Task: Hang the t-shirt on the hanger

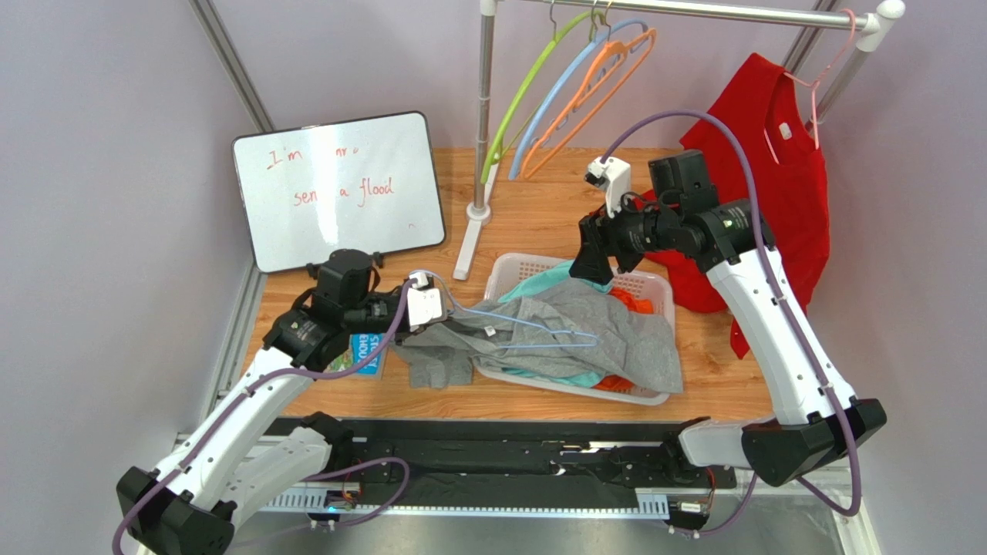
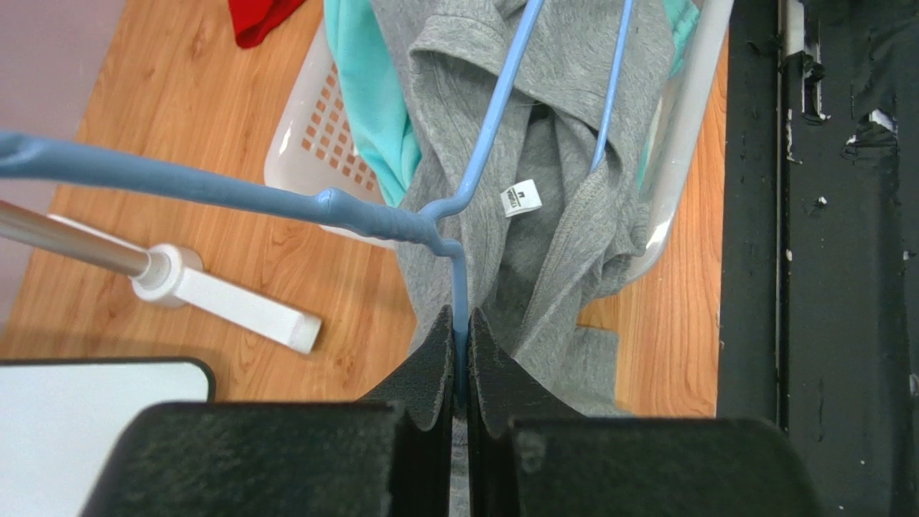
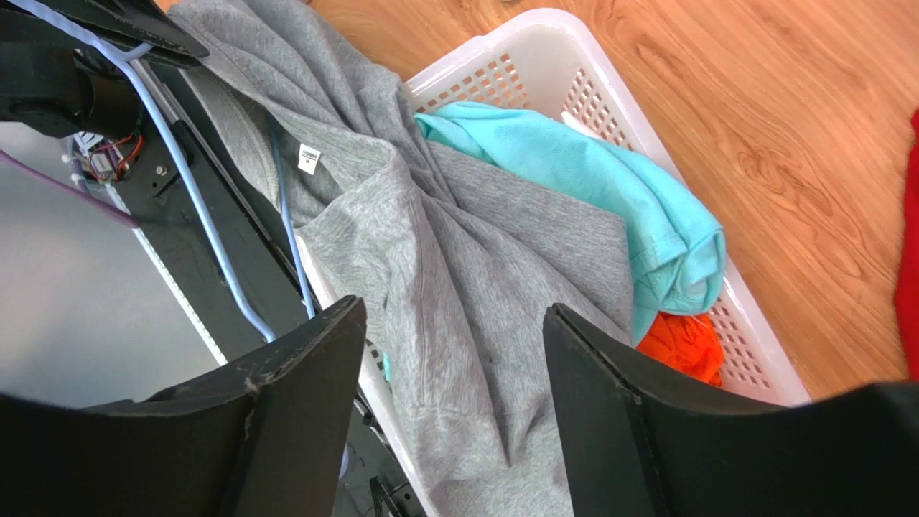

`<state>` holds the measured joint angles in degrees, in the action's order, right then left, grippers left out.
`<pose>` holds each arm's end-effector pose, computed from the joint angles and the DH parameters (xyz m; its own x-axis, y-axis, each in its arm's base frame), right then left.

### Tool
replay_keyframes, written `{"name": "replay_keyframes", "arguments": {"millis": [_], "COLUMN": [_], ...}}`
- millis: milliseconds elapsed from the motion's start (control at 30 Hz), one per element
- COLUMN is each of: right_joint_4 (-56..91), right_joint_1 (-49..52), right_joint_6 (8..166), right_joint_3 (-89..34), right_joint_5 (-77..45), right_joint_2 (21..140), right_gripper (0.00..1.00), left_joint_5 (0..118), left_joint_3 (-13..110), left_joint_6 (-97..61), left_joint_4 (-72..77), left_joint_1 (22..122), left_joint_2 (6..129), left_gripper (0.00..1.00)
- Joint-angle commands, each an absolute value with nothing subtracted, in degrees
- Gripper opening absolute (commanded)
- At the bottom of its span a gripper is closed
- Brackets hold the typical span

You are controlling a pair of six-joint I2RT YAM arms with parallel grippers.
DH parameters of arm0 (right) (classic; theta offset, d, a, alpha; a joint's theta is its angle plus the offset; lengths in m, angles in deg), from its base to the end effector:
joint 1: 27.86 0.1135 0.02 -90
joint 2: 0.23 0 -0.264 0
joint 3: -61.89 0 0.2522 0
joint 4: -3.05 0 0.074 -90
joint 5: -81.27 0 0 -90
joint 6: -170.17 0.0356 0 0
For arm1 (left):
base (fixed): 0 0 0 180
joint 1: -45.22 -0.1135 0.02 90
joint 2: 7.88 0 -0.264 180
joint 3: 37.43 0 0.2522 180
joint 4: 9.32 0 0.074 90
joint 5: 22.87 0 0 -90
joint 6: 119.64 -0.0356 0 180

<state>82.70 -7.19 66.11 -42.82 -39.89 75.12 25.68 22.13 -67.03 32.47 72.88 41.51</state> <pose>0.2178 0.1019 0.4122 -0.5497 -0.4296 -0.7165 -0.7679 0.5975 0.2309 0.1504 -0.1054 0.3057 0.1455 0.4376 -0.8873 0.9551 0.1718 0.2413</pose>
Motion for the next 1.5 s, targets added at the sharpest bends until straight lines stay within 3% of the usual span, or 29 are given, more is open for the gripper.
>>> {"name": "replay_keyframes", "arguments": {"millis": [0, 67, 333, 667, 867, 967, 1167, 1267, 1300, 1400, 1467], "right_joint_4": [80.5, 77.4, 73.9, 71.1, 72.3, 73.4, 76.9, 78.5, 79.3, 80.5, 81.2], "right_joint_1": [-1.7, 2.2, 13.4, 22.1, 21.5, 19.5, 14.7, 13.0, 12.6, 10.6, 7.7], "right_joint_6": [68.3, 68.7, 69.2, 70.2, 69.9, 68.5, 65.8, 64.8, 64.4, 63.7, 63.3], "right_joint_3": [-42.8, -39.5, -40.5, -41.0, -37.7, -34.4, -32.1, -31.4, -31.5, -31.2, -30.3], "right_joint_5": [-38.9, -33.6, -18.2, -9.2, -4.4, -4.5, -3.2, -2.9, -3.1, -3.3, -4.2], "right_joint_2": [77.7, 77.4, 84.9, 89.0, 90.2, 87.3, 82.5, 79.8, 79.5, 78.3, 78.0], "right_gripper": [0.68, 0.76, 0.88, 0.92, 0.92, 0.86, 0.65, 0.49, 0.29, 0.00, 0.00], "left_joint_5": [20.8, 20.9, 23.9, 25.0, 26.2, 27.1, 29.4, 30.1, 30.6, 31.7, 31.6], "left_joint_3": [23.1, 23.9, 24.9, 24.7, 24.5, 24.1, 23.0, 23.0, 23.0, 22.8, 22.6], "left_joint_6": [-72.1, -73.0, -74.8, -72.8, -72.8, -73.1, -71.7, -70.4, -70.3, -65.9, -62.4], "left_joint_4": [31.1, 31.0, 30.3, 30.1, 31.2, 32.3, 32.5, 33.0, 33.1, 31.3, 29.9], "left_joint_1": [73.4, 74.4, 79.3, 79.6, 79.6, 79.6, 79.4, 78.9, 78.8, 76.7, 74.0], "left_joint_2": [42.0, 42.8, 43.8, 42.8, 41.7, 40.5, 37.2, 35.8, 35.5, 34.6, 33.8], "left_gripper": [0.00, 0.00, 0.00, 0.00, 0.00, 0.00, 0.00, 0.00, 0.00, 0.00, 0.00]}}
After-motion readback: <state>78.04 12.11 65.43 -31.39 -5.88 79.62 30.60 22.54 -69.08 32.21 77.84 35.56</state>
